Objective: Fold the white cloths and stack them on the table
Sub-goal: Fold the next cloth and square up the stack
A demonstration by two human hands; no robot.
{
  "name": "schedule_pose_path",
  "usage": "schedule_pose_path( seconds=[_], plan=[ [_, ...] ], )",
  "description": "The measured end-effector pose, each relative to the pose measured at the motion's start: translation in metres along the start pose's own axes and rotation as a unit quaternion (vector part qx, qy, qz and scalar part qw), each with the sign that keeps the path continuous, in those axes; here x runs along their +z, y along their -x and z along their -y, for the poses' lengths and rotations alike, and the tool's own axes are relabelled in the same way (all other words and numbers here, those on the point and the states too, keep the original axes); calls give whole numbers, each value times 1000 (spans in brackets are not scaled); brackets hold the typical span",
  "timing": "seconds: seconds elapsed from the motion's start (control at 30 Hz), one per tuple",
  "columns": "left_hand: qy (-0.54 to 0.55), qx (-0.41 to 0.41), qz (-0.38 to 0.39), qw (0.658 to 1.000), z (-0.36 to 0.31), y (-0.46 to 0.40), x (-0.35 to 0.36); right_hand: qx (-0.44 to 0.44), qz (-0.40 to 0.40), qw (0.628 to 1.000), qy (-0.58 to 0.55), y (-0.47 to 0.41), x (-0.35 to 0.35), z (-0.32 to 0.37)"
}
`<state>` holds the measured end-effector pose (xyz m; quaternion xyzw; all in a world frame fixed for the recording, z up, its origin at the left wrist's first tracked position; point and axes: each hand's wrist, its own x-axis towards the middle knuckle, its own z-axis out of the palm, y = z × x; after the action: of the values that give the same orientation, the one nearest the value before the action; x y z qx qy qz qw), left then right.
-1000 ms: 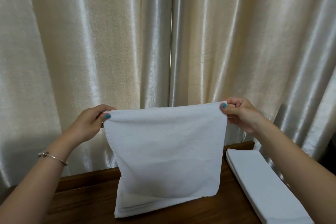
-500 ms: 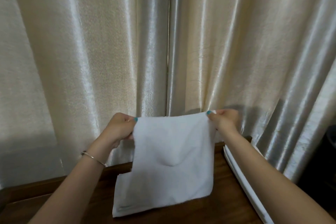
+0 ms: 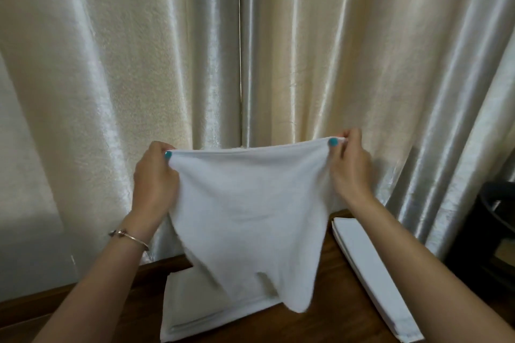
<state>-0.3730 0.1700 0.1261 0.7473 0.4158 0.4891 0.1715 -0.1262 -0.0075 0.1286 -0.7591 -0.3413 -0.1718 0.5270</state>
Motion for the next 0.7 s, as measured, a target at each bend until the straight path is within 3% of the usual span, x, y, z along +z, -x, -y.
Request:
schedule_pose_path(
  seconds=[0.13,0.3,0.4,0.47,0.6,0.7],
  plan=[
    [-45,21,-4,999,9,-3,-4,-75,22,997,12,1,-10,-2],
    [11,72,45,996,13,1,-26,-65,15,990,-126,-6,-25,-6],
    [140,36,62,988,10,3,-44,3,64,970,-236,-11,-35,-5],
    [216,-29,123,968,12,1,-49,85,110,961,-240,-18,-34,-8],
    [133,-135,277,942,34,-8,-33,251,257,930,-79,-22,-6,-30],
    [63,-214,285,932,37,-3,-10,316,216,924,-21,-12,22,-44]
  ],
)
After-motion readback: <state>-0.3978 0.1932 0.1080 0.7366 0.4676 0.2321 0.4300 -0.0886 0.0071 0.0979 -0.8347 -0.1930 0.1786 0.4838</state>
